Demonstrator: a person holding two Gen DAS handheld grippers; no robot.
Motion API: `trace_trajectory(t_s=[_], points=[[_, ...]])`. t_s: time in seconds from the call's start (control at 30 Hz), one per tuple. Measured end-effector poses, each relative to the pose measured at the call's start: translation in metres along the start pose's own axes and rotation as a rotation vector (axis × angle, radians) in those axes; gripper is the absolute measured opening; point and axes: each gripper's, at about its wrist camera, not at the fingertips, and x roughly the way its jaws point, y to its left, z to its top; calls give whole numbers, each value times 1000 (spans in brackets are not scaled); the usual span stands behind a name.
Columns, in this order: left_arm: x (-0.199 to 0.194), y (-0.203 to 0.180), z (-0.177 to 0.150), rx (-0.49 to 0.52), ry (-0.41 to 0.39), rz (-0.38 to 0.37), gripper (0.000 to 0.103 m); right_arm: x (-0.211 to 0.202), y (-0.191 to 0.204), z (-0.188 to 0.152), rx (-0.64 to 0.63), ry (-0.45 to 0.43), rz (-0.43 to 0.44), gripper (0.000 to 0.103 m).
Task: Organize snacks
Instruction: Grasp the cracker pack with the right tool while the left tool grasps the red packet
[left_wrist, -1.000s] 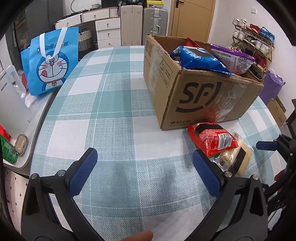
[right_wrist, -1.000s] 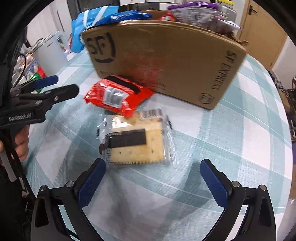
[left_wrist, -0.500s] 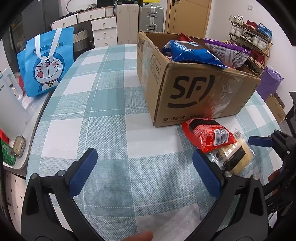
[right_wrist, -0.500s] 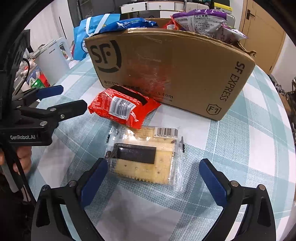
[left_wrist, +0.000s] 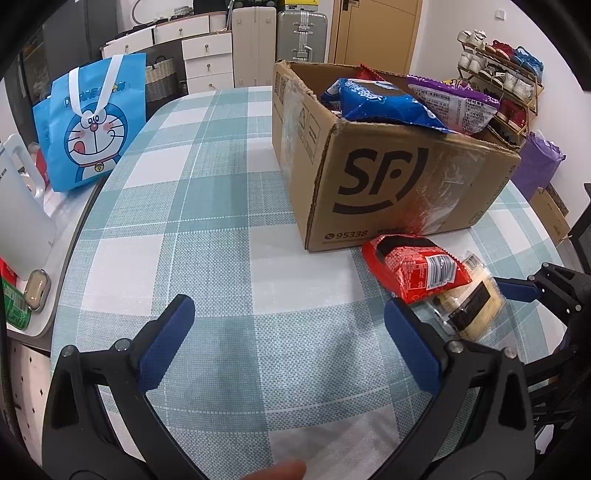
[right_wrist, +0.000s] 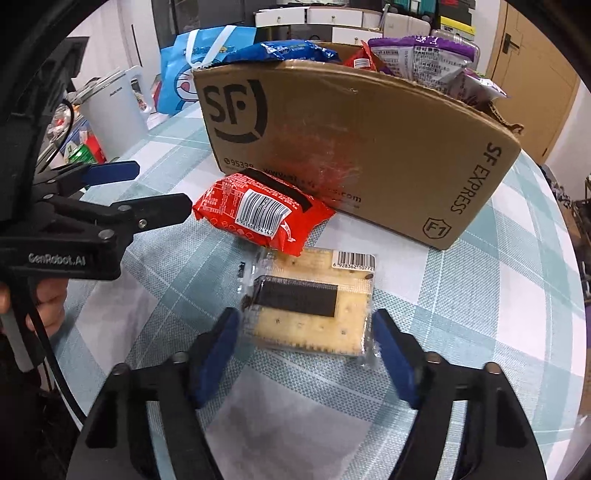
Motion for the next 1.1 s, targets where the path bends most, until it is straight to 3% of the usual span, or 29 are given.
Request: trace_trajectory(t_s=[0.1,0.3,0.6,1.1], points=[[0,0,0,1,0,-1,102,-4,-4,-3,-19,-4,3,63],[0,0,0,1,-1,-3,102,-25,-8,-14,-78,-21,-8,63],[1,-8,-1,12,3,-10,102,-75,-46,-20,0,-135,8,63],[14,-62,-8,71,11,-23,102,-71,-45,-6,39,-180,5,63]])
